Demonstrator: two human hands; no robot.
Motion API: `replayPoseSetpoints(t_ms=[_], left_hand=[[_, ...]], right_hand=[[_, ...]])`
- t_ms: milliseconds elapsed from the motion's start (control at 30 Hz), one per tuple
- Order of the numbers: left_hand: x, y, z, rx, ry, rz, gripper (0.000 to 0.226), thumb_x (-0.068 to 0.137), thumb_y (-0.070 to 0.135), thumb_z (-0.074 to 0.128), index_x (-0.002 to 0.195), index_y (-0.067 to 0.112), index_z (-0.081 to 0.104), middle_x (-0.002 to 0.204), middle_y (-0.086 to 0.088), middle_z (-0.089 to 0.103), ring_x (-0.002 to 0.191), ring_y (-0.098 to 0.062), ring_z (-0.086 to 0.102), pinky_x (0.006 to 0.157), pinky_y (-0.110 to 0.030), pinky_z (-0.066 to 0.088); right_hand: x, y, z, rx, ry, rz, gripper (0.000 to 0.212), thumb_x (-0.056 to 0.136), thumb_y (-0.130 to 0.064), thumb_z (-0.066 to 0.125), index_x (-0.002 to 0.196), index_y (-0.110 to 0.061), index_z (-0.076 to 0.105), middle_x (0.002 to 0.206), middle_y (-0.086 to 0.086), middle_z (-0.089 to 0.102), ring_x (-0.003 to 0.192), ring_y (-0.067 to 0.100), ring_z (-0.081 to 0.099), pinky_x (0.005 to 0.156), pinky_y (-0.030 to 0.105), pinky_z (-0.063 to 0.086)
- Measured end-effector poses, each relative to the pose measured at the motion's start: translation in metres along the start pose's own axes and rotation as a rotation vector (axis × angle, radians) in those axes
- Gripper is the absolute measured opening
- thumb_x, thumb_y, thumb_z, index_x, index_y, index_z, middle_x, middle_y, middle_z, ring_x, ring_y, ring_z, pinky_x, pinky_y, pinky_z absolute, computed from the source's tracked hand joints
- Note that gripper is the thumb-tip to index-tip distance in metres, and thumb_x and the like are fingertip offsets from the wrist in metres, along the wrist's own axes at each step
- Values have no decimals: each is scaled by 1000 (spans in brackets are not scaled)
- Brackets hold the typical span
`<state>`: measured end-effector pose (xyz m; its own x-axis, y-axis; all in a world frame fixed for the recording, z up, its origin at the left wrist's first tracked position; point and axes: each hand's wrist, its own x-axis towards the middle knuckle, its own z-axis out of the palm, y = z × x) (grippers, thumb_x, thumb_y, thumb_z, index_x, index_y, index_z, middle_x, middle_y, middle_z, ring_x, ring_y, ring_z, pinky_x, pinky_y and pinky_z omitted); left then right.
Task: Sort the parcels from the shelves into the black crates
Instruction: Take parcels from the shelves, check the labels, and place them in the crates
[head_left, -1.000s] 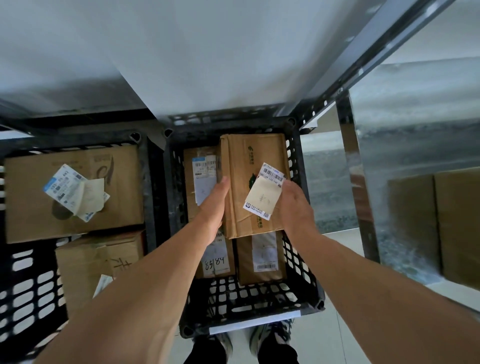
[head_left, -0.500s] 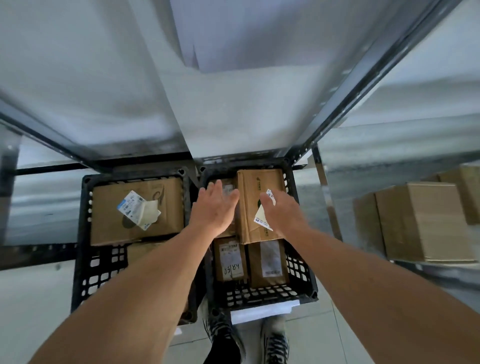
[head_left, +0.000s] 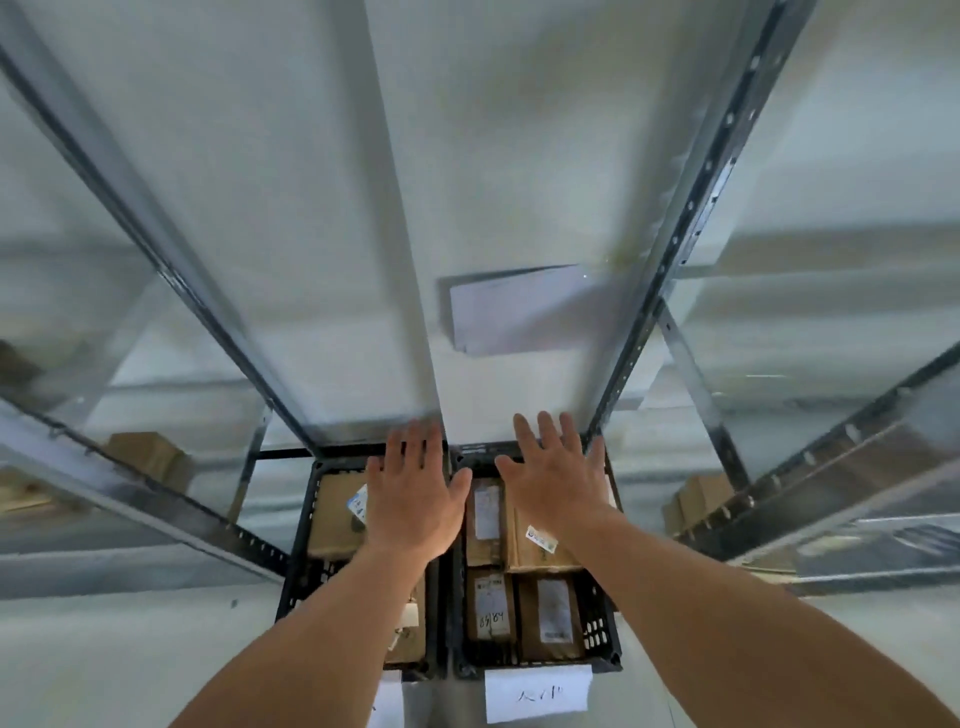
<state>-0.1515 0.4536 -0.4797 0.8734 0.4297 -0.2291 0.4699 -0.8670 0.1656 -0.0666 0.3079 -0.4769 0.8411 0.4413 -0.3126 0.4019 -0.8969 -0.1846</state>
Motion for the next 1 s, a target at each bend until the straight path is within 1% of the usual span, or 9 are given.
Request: replayPoseSetpoints(t_ms=[67,167,300,400,500,600,733,900,1000], left_hand=[[-20,-2,-34,76,92,34,72,101,58,17,157,23,-12,165,-2,-17,152,-24,-14,121,-47,-4],[-47,-5,-85,100,212,26,71,102,57,15,156,24,-16,163,-1,-23,150,-23,-19,122,-47,-7],[-84,-6,-142,116,320,40,70,101,56,11,154,26,-23,161,1,-29,148,-20,-25,122,-46,-9],[-116,-7,-177,89,407,87,69,102,54,13,155,25,-20,162,1,-26,149,-20,-23,122,-45,-10],[-146,-4,-201,88,485,188,68,102,53,14,157,22,-13,164,-1,-18,151,-22,-17,121,-46,-6],[-173,10,-210,50,496,291,68,103,52,17,157,22,-11,165,-1,-14,152,-23,-16,121,-46,-5],[-206,46,-207,-4,472,440,69,103,54,18,157,24,-11,165,0,-15,152,-21,-16,122,-45,-5],[-236,109,-209,-36,451,610,68,103,54,18,157,24,-10,166,-1,-13,152,-23,-14,122,-45,-4],[-250,156,-203,-62,423,707,69,102,55,19,157,26,-11,165,1,-14,151,-21,-16,122,-44,-5]], right_hand=[[-25,-10,-27,-31,64,-46,68,104,-60,15,160,-33,-10,170,-1,-14,155,26,-20,121,59,-9],[-60,-25,-61,-51,176,-82,67,103,-62,13,159,-36,-15,168,-2,-21,153,25,-25,121,58,-13],[-105,-45,-101,-43,305,-85,67,102,-64,11,158,-40,-18,167,-4,-24,152,24,-27,122,58,-13],[-144,-59,-131,-28,401,-78,67,102,-64,11,158,-40,-17,166,-5,-25,152,24,-28,123,57,-12],[-187,-65,-151,-11,482,-45,67,101,-64,11,159,-39,-14,167,-4,-23,152,24,-27,123,57,-11],[-232,-57,-159,-11,544,19,68,102,-64,11,160,-38,-12,168,-3,-22,153,25,-26,123,58,-10],[-285,-31,-171,-38,580,139,68,102,-64,11,160,-38,-11,168,-3,-20,153,24,-25,123,56,-12],[-336,17,-182,-21,621,284,67,103,-62,12,161,-36,-10,169,-2,-17,153,24,-23,124,58,-8],[-368,56,-187,-22,636,378,67,103,-62,12,160,-35,-11,169,-1,-17,154,25,-22,124,57,-8]])
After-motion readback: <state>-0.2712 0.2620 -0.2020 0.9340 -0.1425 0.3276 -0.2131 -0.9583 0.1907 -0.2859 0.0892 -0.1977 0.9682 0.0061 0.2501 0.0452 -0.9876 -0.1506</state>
